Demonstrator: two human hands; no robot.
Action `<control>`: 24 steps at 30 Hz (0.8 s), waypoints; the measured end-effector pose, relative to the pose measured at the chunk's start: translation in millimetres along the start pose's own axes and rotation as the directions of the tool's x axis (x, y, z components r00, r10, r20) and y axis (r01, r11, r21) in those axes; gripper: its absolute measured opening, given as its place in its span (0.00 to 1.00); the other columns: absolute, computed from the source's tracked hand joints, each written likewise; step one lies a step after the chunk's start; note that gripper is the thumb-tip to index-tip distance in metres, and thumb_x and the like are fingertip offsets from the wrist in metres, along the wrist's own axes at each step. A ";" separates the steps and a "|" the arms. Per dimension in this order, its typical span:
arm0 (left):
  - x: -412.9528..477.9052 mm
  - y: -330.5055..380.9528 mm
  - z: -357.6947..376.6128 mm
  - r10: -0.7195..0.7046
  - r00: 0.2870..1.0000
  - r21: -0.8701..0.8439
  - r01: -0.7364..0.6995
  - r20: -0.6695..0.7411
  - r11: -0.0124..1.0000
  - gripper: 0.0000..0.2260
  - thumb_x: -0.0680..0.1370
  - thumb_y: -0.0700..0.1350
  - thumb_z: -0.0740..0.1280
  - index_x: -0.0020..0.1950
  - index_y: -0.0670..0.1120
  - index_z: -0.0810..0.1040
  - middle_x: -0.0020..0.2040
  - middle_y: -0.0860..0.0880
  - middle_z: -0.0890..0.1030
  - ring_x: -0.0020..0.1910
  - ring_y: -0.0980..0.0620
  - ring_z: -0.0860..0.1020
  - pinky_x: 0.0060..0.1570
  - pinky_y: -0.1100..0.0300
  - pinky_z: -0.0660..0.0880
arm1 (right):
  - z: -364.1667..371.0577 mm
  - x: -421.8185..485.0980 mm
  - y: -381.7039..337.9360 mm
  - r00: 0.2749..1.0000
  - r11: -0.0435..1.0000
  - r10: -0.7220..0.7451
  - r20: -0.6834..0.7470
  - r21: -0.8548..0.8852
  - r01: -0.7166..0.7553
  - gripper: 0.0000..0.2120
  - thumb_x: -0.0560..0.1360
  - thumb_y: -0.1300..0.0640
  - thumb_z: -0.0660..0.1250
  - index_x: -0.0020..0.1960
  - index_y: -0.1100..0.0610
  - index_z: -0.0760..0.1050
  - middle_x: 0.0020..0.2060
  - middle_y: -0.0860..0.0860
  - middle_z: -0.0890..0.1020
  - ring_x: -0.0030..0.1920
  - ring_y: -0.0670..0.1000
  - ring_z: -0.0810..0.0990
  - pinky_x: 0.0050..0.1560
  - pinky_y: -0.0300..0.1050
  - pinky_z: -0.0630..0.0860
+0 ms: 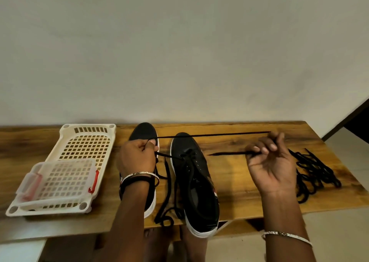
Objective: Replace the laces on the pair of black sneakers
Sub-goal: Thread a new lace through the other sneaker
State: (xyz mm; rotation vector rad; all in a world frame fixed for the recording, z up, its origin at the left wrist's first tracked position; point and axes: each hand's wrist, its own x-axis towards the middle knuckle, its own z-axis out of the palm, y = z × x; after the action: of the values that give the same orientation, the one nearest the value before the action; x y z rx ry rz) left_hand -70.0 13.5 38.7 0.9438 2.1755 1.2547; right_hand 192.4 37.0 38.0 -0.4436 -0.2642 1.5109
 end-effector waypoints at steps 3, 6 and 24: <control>0.0 -2.5 1.0 -0.076 0.997 -0.079 0.076 0.002 0.994 0.07 0.78 0.46 0.69 0.42 0.49 0.85 0.37 0.53 0.85 0.31 0.57 0.77 0.34 0.64 0.73 | -10.2 1.2 -4.3 0.992 0.995 -0.077 -0.098 0.061 0.083 0.14 0.84 0.50 0.59 0.47 0.53 0.80 0.30 0.43 0.70 0.28 0.42 0.67 0.31 0.35 0.68; 0.5 -2.1 0.2 -0.072 0.997 -0.062 0.073 0.014 0.995 0.05 0.79 0.43 0.67 0.50 0.48 0.84 0.38 0.53 0.84 0.32 0.54 0.80 0.30 0.65 0.73 | -11.4 2.9 0.3 0.994 0.998 -0.058 -0.093 -0.009 0.058 0.12 0.84 0.53 0.58 0.53 0.55 0.79 0.30 0.44 0.69 0.27 0.42 0.65 0.28 0.35 0.67; -18.4 7.2 23.0 0.604 0.688 -0.297 -0.526 0.402 0.797 0.11 0.79 0.36 0.67 0.54 0.48 0.85 0.42 0.60 0.83 0.43 0.65 0.80 0.44 0.70 0.74 | 23.1 -9.7 59.2 0.844 0.572 0.533 0.069 -0.764 -0.299 0.16 0.80 0.49 0.65 0.40 0.59 0.76 0.22 0.49 0.62 0.18 0.44 0.57 0.20 0.35 0.54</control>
State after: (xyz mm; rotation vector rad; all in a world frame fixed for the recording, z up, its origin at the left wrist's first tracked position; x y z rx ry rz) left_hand -40.0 15.2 34.9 1.7382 1.4010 1.2416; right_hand 128.5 30.2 33.7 -0.9815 -1.1075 1.9163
